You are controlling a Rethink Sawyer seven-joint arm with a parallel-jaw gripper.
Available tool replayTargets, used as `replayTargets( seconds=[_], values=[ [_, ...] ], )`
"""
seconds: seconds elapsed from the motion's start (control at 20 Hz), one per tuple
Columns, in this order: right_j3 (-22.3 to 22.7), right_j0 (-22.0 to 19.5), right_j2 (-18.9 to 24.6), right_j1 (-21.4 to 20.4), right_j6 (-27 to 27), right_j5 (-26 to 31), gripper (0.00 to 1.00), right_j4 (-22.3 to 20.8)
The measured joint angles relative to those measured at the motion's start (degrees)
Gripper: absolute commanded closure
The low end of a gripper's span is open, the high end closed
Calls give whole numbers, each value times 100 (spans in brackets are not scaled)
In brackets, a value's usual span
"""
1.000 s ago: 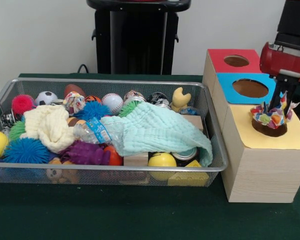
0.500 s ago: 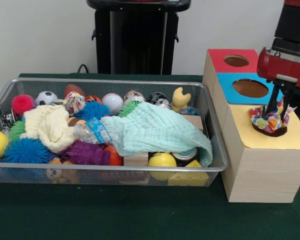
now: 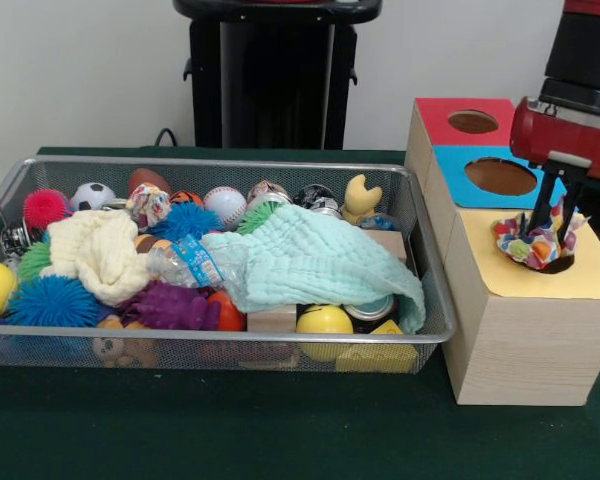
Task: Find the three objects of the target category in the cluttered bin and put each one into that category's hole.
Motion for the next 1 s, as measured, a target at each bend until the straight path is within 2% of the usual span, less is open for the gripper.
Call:
replayTargets(
  seconds=[1.0],
  values=[
    [-1, -138, 38, 111, 0, -653, 100, 14]
  ],
)
